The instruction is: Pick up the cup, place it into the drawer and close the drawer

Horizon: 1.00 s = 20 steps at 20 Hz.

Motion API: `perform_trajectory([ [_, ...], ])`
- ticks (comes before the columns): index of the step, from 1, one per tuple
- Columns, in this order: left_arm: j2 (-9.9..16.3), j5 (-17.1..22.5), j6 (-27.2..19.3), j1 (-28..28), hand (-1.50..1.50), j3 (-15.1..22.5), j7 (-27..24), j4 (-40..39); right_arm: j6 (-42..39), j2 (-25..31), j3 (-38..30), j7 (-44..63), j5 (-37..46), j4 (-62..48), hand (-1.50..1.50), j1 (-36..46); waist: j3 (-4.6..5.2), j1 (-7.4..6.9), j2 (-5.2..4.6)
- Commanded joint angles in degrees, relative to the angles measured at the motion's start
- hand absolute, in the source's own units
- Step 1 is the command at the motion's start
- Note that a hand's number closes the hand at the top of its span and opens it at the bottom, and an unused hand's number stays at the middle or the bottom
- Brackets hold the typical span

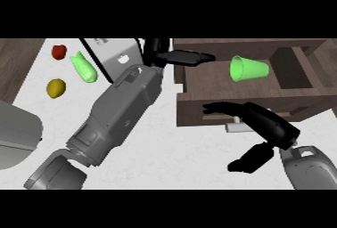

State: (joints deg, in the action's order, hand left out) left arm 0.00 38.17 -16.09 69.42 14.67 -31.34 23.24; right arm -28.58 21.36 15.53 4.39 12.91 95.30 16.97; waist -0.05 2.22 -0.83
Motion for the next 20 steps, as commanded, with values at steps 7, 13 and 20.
perform_trajectory([
  [7, 2.37, 0.43, 4.20, -7.45, -1.50, -0.89, -2.03, 5.97, 8.76, -2.96, 5.87, -14.14, 16.85, -33.37, 1.50, 7.56, -0.06, -5.38, 0.26],
  [13, 5.72, 0.33, 7.17, -13.35, -1.50, -0.15, -0.68, 10.69, 14.67, -4.96, 0.08, -21.99, 17.53, -52.44, 1.50, 18.45, -0.16, -7.85, -0.08],
  [20, 9.99, 1.49, 10.71, -15.92, -1.50, -0.50, 2.71, 16.15, 19.52, -2.83, -9.32, -27.03, 13.85, -62.74, 1.50, 29.52, -0.25, -10.29, -0.72],
])
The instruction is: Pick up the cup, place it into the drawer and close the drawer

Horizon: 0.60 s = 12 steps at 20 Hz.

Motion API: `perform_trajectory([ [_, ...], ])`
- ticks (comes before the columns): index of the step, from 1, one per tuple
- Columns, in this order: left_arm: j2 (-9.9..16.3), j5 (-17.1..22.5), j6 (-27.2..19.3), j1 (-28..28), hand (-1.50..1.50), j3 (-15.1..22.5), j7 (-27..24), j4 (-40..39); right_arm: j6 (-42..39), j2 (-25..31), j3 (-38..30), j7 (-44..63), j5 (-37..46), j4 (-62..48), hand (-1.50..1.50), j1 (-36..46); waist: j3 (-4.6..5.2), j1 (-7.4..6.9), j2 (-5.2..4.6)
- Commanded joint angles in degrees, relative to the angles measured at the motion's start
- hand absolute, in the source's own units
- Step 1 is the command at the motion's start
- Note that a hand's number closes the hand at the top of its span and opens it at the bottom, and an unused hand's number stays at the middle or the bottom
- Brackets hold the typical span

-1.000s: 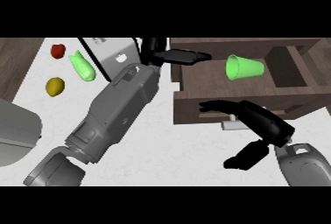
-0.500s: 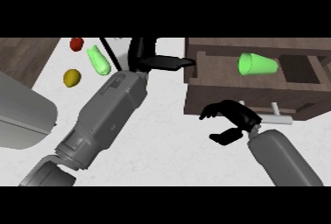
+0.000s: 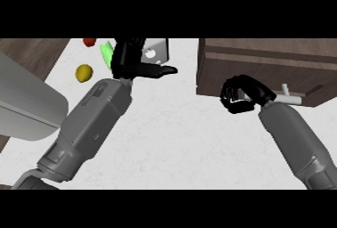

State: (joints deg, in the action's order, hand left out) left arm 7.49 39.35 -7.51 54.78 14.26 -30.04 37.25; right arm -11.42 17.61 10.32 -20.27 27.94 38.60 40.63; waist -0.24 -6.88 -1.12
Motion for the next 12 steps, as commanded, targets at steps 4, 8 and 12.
perform_trajectory([
  [4, 2.45, 0.11, 2.63, -3.70, -1.50, 0.78, 1.86, 3.91, 3.18, 4.34, -7.60, -3.06, -2.35, -10.51, 1.50, 10.76, -0.08, -2.18, -0.86],
  [8, 3.60, 0.16, 4.11, -4.99, -1.50, 0.91, 1.91, 4.68, 2.56, 6.11, -10.37, -1.02, -4.73, -11.23, 1.50, 12.74, -0.07, -3.72, -1.47],
  [12, 4.39, 0.33, 5.33, -5.98, -1.50, 0.89, 1.94, 5.47, 1.16, 7.40, -10.96, -1.20, -5.72, -10.74, 1.50, 13.01, -0.04, -4.32, -1.76],
])
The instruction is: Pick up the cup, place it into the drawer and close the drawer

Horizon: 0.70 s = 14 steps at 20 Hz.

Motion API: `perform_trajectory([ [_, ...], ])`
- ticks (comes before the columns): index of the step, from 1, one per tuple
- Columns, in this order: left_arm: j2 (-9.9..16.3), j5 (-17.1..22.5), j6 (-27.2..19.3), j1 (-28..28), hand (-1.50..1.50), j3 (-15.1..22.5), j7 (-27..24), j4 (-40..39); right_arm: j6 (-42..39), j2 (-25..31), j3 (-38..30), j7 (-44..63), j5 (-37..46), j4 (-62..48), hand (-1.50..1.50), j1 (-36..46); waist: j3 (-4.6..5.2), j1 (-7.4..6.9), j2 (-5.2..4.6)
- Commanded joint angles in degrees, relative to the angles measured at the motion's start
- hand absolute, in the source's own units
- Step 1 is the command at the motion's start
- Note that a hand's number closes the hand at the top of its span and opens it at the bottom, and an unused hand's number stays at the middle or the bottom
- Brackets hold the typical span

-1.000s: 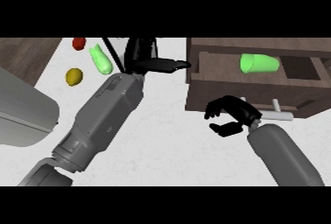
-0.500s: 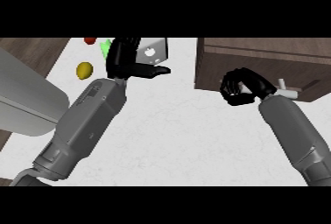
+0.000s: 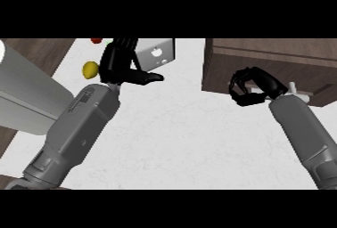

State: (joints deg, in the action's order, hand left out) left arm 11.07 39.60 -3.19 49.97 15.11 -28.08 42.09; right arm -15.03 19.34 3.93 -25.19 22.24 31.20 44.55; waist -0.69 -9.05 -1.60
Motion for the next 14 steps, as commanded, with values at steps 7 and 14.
perform_trajectory([
  [7, 0.87, 0.60, 3.37, -2.42, -1.50, 0.64, 0.84, 2.30, 0.86, 8.18, -6.10, 4.53, -2.72, -1.21, 1.50, 9.34, 0.51, -3.16, -1.06],
  [14, 1.46, 0.81, 3.82, -2.86, -1.50, 0.25, 0.51, 3.14, -2.84, 9.74, -6.43, 4.06, -4.40, 0.78, 1.50, 8.25, 0.49, -3.73, -1.31],
])
